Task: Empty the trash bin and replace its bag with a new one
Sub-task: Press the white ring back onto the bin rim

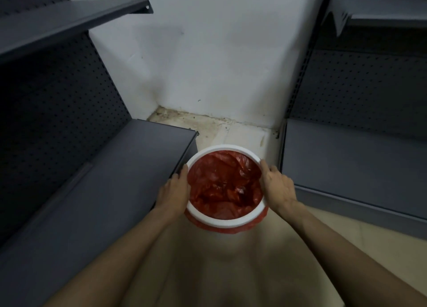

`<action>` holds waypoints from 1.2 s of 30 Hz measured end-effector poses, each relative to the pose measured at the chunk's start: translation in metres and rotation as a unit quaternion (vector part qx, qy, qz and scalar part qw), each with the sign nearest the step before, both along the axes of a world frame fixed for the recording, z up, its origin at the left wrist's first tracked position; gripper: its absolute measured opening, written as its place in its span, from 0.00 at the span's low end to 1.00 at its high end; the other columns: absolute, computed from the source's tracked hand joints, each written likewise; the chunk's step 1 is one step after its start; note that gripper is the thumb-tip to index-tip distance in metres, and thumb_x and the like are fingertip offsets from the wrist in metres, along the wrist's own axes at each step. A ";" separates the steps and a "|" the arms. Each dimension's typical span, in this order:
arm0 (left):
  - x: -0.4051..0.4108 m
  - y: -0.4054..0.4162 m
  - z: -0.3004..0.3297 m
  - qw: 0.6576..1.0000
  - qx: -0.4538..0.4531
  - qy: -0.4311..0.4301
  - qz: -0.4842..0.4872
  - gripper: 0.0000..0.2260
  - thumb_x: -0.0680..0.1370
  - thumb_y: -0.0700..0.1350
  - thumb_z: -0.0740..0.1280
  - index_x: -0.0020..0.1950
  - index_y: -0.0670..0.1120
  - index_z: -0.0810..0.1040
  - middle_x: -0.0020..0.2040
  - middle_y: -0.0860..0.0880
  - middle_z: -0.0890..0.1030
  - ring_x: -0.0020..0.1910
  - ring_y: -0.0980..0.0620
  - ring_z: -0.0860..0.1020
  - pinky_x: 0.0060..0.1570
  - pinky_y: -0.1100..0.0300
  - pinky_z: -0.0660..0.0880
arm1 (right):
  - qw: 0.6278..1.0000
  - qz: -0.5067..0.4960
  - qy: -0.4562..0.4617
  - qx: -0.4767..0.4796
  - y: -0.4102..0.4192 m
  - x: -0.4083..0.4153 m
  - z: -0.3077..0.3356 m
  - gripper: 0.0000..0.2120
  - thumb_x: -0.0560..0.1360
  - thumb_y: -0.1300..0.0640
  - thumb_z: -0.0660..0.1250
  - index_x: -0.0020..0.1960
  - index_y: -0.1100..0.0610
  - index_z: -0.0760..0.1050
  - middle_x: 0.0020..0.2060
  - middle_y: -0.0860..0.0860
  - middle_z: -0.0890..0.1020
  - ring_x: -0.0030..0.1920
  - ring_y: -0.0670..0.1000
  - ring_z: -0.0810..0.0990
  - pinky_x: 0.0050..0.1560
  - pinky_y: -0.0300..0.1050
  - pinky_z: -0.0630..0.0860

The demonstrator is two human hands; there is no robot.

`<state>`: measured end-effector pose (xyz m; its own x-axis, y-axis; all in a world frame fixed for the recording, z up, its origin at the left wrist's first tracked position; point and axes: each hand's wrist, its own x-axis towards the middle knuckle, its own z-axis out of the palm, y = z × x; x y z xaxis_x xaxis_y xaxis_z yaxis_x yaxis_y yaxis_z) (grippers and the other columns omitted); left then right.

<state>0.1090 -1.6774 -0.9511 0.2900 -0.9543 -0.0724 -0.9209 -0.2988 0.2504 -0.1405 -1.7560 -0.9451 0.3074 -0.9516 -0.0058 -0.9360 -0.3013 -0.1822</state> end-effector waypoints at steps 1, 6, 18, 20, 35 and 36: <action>0.000 -0.001 -0.001 1.000 0.006 -0.006 0.003 0.24 0.84 0.47 0.54 0.80 0.49 0.53 0.60 0.41 0.75 0.53 0.42 0.78 0.49 0.49 0.74 | 1.000 0.002 0.000 0.000 -0.001 0.000 0.000 0.19 0.81 0.59 0.57 0.71 0.54 0.59 0.52 0.58 0.76 0.44 0.61 0.81 0.44 0.54 0.78; 0.002 -0.002 -0.001 0.999 0.030 -0.031 -0.001 0.26 0.83 0.47 0.54 0.80 0.49 0.51 0.62 0.40 0.75 0.55 0.41 0.77 0.51 0.48 0.74 | 1.000 0.011 0.000 0.010 -0.002 0.001 -0.004 0.23 0.81 0.56 0.59 0.73 0.53 0.55 0.51 0.58 0.76 0.42 0.58 0.81 0.45 0.54 0.81; 0.006 -0.006 -0.003 0.999 0.040 -0.008 -0.033 0.27 0.84 0.48 0.54 0.81 0.48 0.48 0.56 0.42 0.77 0.49 0.46 0.79 0.49 0.49 0.78 | 1.000 0.009 0.016 0.021 -0.006 0.003 -0.005 0.29 0.79 0.56 0.63 0.75 0.53 0.53 0.52 0.58 0.76 0.44 0.59 0.82 0.46 0.54 0.81; 0.005 -0.008 -0.004 0.998 0.052 -0.014 -0.029 0.27 0.83 0.47 0.54 0.81 0.47 0.48 0.57 0.42 0.77 0.50 0.45 0.79 0.51 0.48 0.78 | 0.999 0.007 0.025 0.021 -0.010 0.004 -0.005 0.28 0.79 0.58 0.62 0.75 0.54 0.53 0.52 0.58 0.77 0.45 0.59 0.82 0.47 0.54 0.81; 0.005 -0.006 -0.021 0.999 0.032 -0.008 -0.018 0.28 0.84 0.49 0.54 0.80 0.48 0.45 0.59 0.41 0.74 0.52 0.45 0.77 0.52 0.48 0.78 | 0.998 -0.008 0.056 0.019 -0.011 0.006 -0.021 0.37 0.78 0.58 0.65 0.78 0.55 0.46 0.60 0.59 0.73 0.46 0.58 0.82 0.45 0.52 0.82; 0.005 -0.005 -0.022 0.999 0.030 -0.010 -0.019 0.28 0.84 0.50 0.53 0.80 0.48 0.45 0.60 0.41 0.74 0.53 0.45 0.77 0.52 0.48 0.78 | 0.998 -0.009 0.056 0.019 -0.010 0.006 -0.022 0.37 0.78 0.58 0.65 0.78 0.55 0.46 0.60 0.59 0.73 0.46 0.57 0.82 0.46 0.52 0.82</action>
